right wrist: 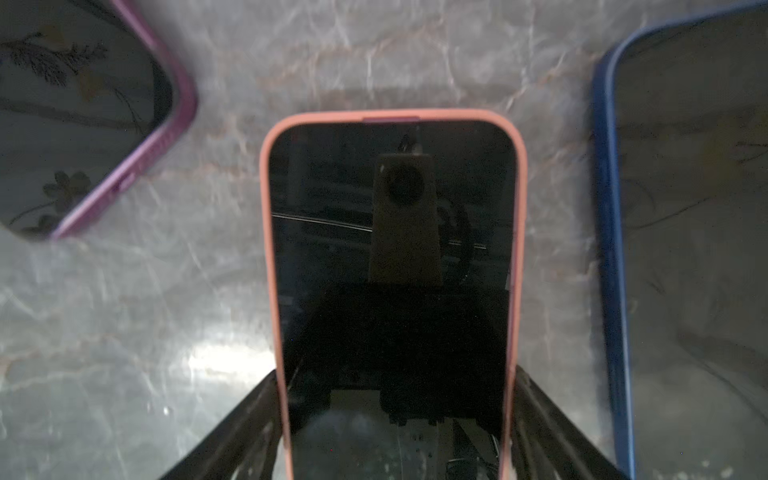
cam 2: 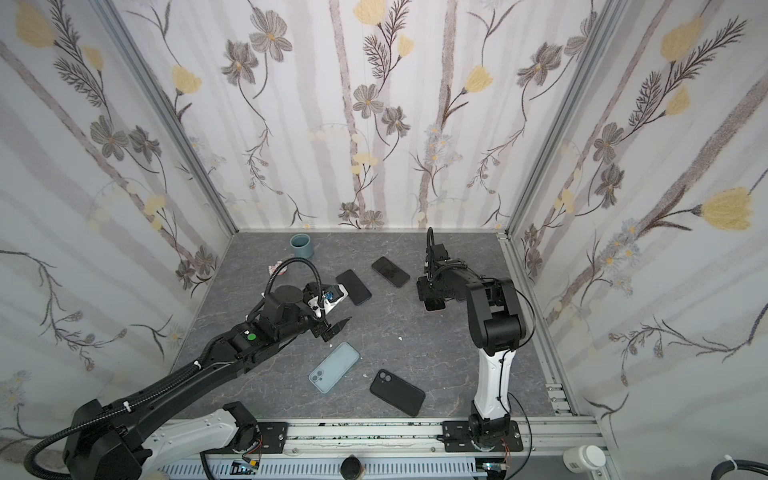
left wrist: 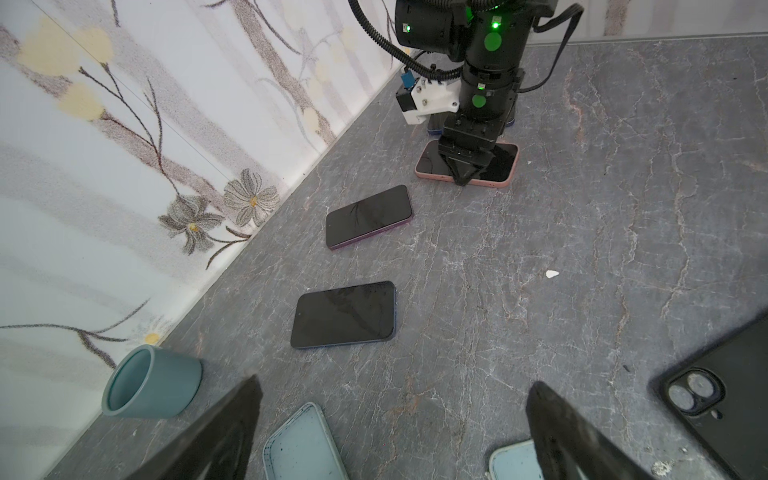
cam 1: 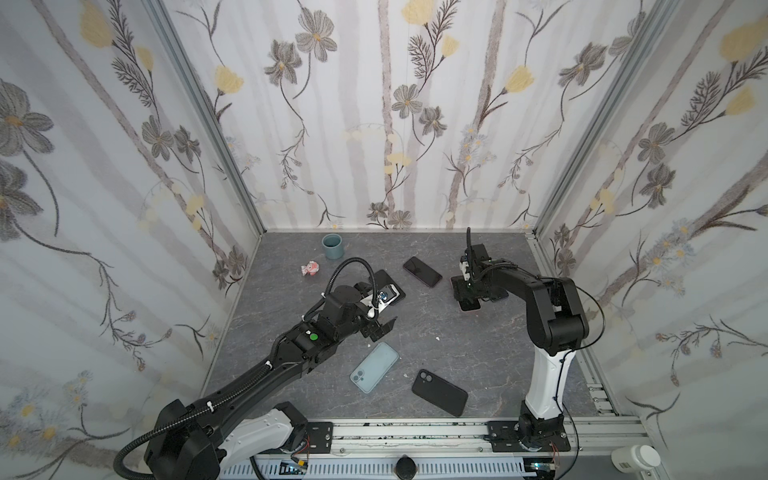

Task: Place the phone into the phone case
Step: 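Carry the pink-cased phone farther from the robot and set it down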

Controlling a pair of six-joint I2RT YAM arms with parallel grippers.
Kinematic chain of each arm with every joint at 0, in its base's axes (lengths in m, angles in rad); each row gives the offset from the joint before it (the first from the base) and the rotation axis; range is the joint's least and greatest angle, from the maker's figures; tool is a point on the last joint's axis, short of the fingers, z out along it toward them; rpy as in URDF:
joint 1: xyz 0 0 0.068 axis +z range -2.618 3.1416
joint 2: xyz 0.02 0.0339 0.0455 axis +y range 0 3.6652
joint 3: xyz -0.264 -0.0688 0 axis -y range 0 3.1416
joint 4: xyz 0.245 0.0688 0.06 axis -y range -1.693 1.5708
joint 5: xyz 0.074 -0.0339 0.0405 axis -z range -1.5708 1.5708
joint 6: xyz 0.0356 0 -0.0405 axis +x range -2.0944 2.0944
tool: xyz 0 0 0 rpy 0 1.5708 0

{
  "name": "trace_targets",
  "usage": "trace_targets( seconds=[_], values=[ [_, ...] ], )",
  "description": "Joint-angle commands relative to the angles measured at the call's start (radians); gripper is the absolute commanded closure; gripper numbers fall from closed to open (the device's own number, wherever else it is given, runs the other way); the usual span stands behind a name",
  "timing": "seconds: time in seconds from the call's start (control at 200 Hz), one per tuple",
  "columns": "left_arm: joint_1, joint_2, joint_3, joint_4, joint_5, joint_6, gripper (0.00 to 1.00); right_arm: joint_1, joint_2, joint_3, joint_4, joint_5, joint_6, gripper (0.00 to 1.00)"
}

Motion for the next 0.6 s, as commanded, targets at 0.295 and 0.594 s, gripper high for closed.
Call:
trace_targets(
  seconds=[0.295,0.594],
  values=[
    [0.004,0.004,-0.001,0.036,0.004,-0.010,0.00,-0.006,0.220,0.334,-0.127,0.049,0.060,0.23],
    [0.006,-0.001,-0.001,0.041,0.014,-0.016,0.00,-0.015,0.385,0.606,-0.190,0.024,0.058,0.21]
  ],
)
